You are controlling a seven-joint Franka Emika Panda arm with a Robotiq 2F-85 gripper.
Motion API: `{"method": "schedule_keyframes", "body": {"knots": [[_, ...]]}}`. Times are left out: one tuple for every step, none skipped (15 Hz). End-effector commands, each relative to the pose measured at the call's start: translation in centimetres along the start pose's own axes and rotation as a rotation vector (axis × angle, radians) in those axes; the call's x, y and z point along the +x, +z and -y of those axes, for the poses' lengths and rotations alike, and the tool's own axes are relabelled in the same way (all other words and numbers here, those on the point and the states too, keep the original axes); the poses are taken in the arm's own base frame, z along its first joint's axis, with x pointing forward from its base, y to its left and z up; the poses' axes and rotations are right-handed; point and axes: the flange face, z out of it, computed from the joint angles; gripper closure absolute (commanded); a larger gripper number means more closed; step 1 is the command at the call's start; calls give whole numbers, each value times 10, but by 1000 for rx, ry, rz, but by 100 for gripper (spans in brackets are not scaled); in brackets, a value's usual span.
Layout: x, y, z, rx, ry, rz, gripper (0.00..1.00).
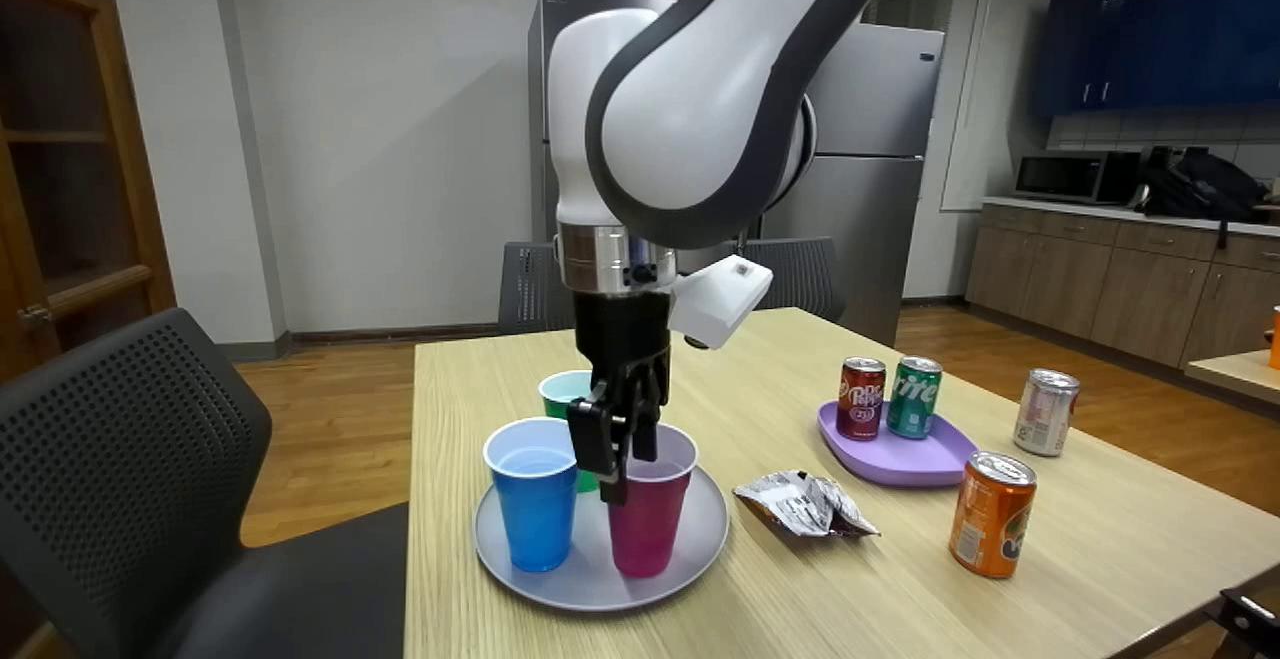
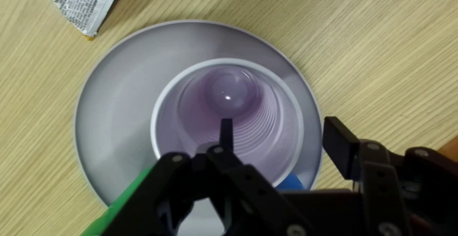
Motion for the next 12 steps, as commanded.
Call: {"method": "schedule_keyframes", "body": {"knots": [[-10, -28, 7, -14, 8, -27, 2], [-13, -35, 8, -17, 8, -39, 0], [-16, -41, 9, -19, 8, -50, 0], [-21, -49, 9, -22, 9, -62, 0], [-25, -56, 10, -23, 11, -72, 0], [-32, -64, 11, -26, 17, -80, 0], [-37, -70, 11, -28, 22, -85, 0], [-45, -77, 10, -30, 28, -91, 0], [-52, -83, 9, -33, 37, -98, 0], [-59, -89, 7, -32, 49, -105, 0], [-67, -93, 5, -31, 59, -113, 0], [-74, -98, 2, -28, 71, -120, 0]]}}
